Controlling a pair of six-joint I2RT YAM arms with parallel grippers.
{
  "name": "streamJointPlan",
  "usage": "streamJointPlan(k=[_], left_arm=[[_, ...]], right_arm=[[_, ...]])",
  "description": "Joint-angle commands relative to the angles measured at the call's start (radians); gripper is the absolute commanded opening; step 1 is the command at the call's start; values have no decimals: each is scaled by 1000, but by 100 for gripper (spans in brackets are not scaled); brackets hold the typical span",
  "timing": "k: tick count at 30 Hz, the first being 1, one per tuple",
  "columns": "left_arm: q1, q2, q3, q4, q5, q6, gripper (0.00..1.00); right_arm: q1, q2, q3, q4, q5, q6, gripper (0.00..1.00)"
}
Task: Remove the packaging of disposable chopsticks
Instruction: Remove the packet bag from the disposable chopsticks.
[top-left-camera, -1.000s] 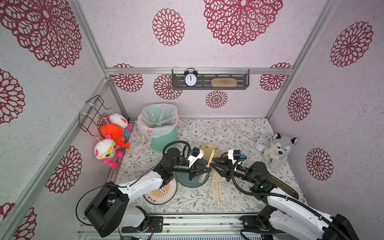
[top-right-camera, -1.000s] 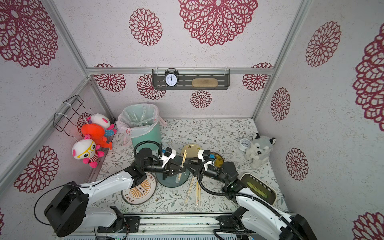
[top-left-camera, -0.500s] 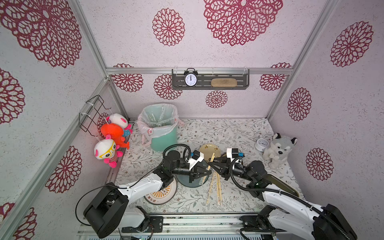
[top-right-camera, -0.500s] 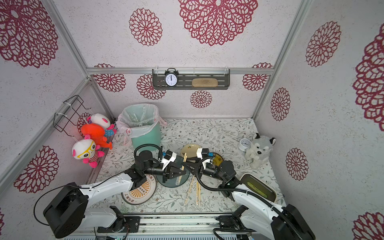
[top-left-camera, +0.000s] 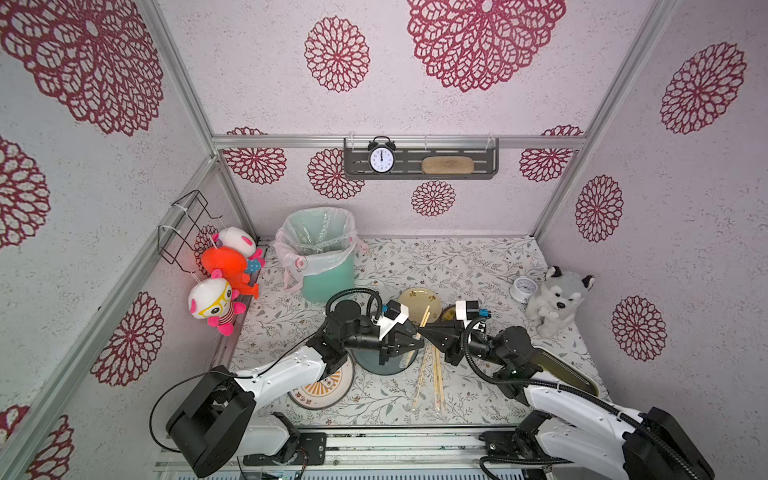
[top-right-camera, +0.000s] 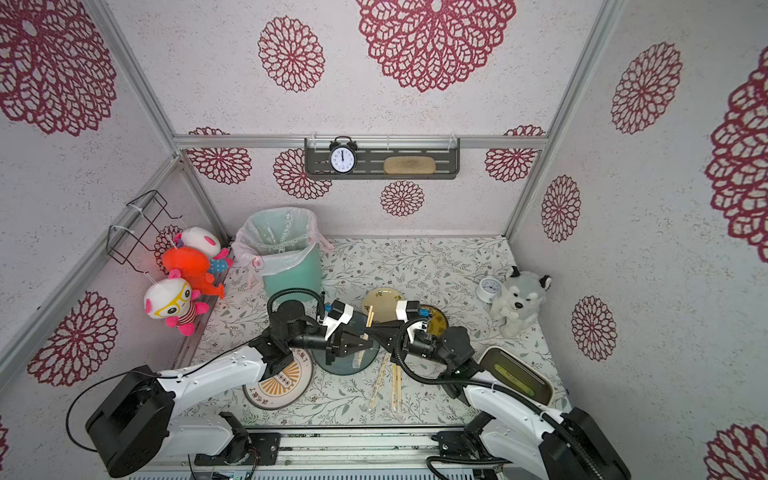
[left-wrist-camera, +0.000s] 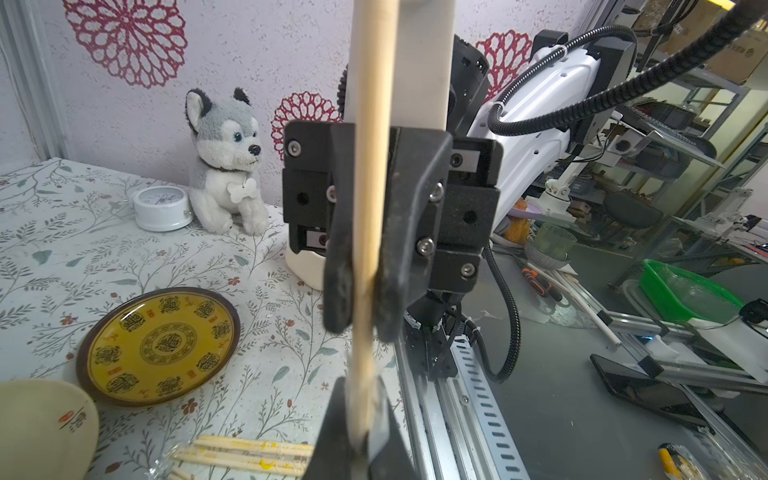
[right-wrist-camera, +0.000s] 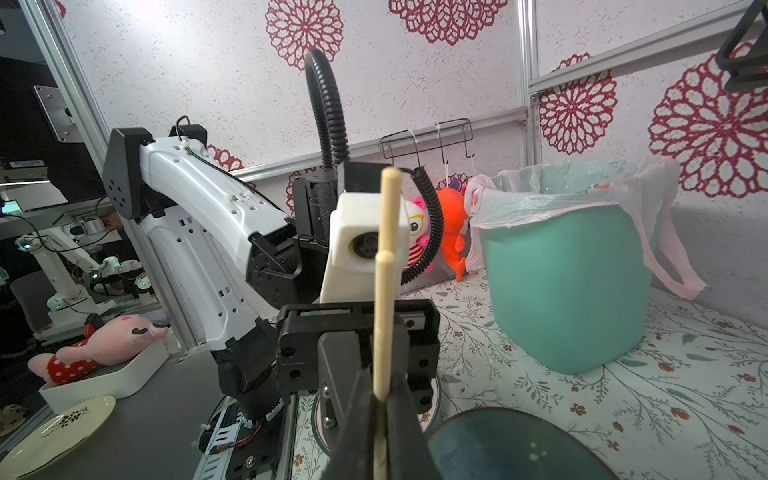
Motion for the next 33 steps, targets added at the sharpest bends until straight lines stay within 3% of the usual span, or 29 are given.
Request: streamJointPlan(k=[1,6,11,15,22,24,31,33], left_arm=[[-23,8,28,4,22,15,0],[-23,5,38,-38,8,31,0],[-23,26,48,-74,19,45,18],[-22,29,42,-92,-5,56,24],[-17,41,27,-110,-18,71,22],[-15,47,21,-115,-30,73,6],[-15,77,-23,-136,-64,84,6],[-12,78,-45,-128,-66,84,12]], right_arm=[[-3,13,1,72,-18,-2,0],[-3,21,-11,102,-2,1,0],[-7,-17,-19,95,24,-5,0],[-7,-55,-15,70,39,-15,0],[-13,-116,-22,24,65,-31,0],[-16,-134,-30,22,85,-32,0],[-79,-167,-10,-10,112,-17,0],[-114,-161,2,10,90,8,0]])
